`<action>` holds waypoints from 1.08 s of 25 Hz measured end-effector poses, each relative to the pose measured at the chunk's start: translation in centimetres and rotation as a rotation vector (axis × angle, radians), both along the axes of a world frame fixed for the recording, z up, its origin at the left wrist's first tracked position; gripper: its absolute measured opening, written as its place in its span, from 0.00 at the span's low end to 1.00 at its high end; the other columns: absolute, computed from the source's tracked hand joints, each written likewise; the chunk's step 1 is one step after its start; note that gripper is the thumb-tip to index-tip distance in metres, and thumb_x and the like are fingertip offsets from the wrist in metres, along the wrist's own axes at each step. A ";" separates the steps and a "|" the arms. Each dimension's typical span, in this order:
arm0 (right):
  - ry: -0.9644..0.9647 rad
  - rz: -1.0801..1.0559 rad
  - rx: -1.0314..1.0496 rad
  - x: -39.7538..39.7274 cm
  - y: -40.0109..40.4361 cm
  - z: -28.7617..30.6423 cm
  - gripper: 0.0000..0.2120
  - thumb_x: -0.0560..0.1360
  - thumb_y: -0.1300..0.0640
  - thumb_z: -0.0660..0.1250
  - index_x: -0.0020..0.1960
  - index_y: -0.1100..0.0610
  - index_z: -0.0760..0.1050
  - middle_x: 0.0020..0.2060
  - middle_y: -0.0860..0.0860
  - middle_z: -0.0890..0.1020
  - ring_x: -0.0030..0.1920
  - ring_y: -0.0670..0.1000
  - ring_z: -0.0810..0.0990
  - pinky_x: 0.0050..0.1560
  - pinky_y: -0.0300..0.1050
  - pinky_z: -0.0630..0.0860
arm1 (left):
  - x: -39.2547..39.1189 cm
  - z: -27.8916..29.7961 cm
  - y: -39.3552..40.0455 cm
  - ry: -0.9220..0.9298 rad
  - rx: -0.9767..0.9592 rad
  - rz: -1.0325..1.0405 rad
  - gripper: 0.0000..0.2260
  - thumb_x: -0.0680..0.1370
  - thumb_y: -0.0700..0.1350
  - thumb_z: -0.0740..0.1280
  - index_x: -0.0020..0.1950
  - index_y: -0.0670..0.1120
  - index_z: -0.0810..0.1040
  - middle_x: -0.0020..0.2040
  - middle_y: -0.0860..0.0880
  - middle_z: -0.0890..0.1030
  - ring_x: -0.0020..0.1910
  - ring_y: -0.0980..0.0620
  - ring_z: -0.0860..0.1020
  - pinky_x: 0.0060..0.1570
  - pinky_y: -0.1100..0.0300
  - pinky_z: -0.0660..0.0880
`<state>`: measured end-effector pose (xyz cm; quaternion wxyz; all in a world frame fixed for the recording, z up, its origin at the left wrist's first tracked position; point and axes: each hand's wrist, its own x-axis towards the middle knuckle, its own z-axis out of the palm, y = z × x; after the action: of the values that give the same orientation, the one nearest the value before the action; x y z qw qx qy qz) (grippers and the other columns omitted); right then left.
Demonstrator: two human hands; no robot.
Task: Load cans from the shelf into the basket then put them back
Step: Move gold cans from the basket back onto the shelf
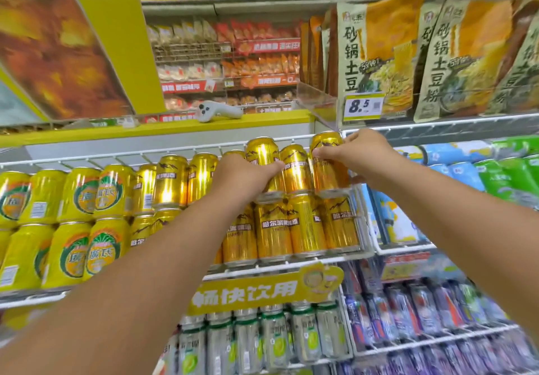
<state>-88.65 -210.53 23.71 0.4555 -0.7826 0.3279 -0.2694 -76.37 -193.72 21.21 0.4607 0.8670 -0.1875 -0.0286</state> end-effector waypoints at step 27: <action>0.210 -0.181 -0.387 4.7 -3.5 -1.5 0.23 0.69 0.43 0.78 0.38 0.57 0.69 0.38 0.55 0.75 0.36 0.55 0.76 0.28 0.42 0.63 | 2.1 -2.0 -4.2 -0.200 0.062 0.173 0.41 0.63 0.67 0.78 0.66 0.44 0.71 0.58 0.47 0.78 0.55 0.45 0.78 0.46 0.51 0.77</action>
<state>-83.99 -214.05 22.25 0.2343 -0.8465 0.3845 -0.2842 -74.31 -197.90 19.23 0.4134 0.8924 -0.1560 0.0920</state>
